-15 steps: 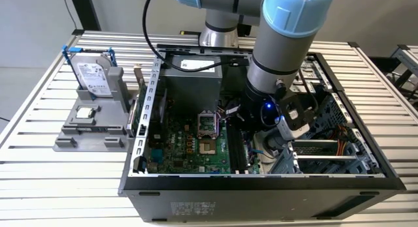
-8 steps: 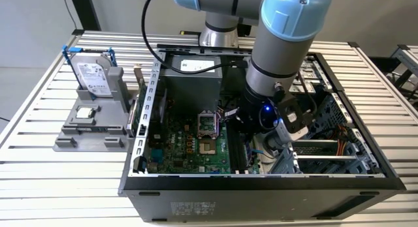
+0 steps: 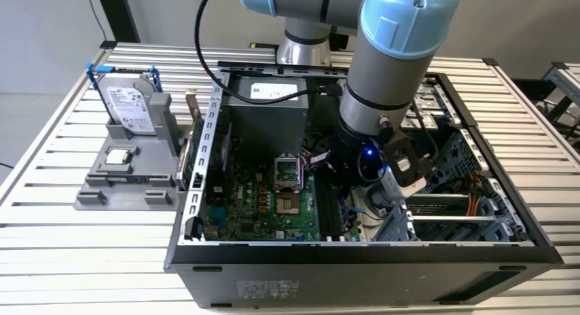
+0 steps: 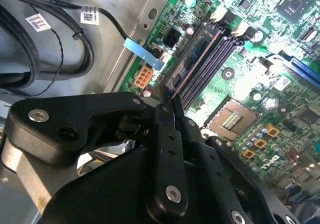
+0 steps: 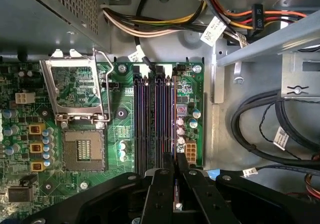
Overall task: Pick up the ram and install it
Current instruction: 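Insert the ram into the slot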
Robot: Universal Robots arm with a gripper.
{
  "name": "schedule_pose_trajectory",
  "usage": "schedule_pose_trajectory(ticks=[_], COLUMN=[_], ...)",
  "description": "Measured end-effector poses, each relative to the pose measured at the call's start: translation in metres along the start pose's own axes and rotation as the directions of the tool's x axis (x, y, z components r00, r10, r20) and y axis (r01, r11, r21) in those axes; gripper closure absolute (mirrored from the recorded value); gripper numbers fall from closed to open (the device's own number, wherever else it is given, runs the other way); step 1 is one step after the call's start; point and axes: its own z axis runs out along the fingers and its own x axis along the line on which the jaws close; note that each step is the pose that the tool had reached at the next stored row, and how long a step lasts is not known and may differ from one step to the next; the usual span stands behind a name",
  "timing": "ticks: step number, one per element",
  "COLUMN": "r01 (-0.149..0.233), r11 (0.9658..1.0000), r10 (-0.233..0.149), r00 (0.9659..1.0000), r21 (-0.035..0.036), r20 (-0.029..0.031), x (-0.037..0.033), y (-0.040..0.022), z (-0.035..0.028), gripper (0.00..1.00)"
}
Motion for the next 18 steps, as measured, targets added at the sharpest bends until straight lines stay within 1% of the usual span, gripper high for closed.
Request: schedule_pose_trajectory(ticks=[3, 7, 9, 13, 14, 15, 18], r01=[0.0, 0.0, 0.0, 0.0, 0.0, 0.0, 0.0], r11=[1.0, 1.0, 0.9999, 0.9998, 0.9997, 0.9996, 0.9996], r10=[0.0, 0.0, 0.0, 0.0, 0.0, 0.0, 0.0], r00=[1.0, 1.0, 1.0, 1.0, 1.0, 1.0, 1.0], r21=[0.0038, 0.0072, 0.0102, 0.0217, 0.0256, 0.0278, 0.0283], r20=[-0.0006, -0.0019, -0.0026, -0.0061, -0.0073, -0.0079, -0.0083], x=[0.0006, 0.0015, 0.0019, 0.002, 0.002, 0.0021, 0.002], y=[-0.0007, -0.001, -0.0009, -0.0006, -0.0002, 0.0006, 0.0029], z=[0.0001, 0.0003, 0.001, 0.0033, 0.0036, 0.004, 0.0048], gripper=[1.0, 1.0, 1.0, 1.0, 1.0, 1.0, 1.0])
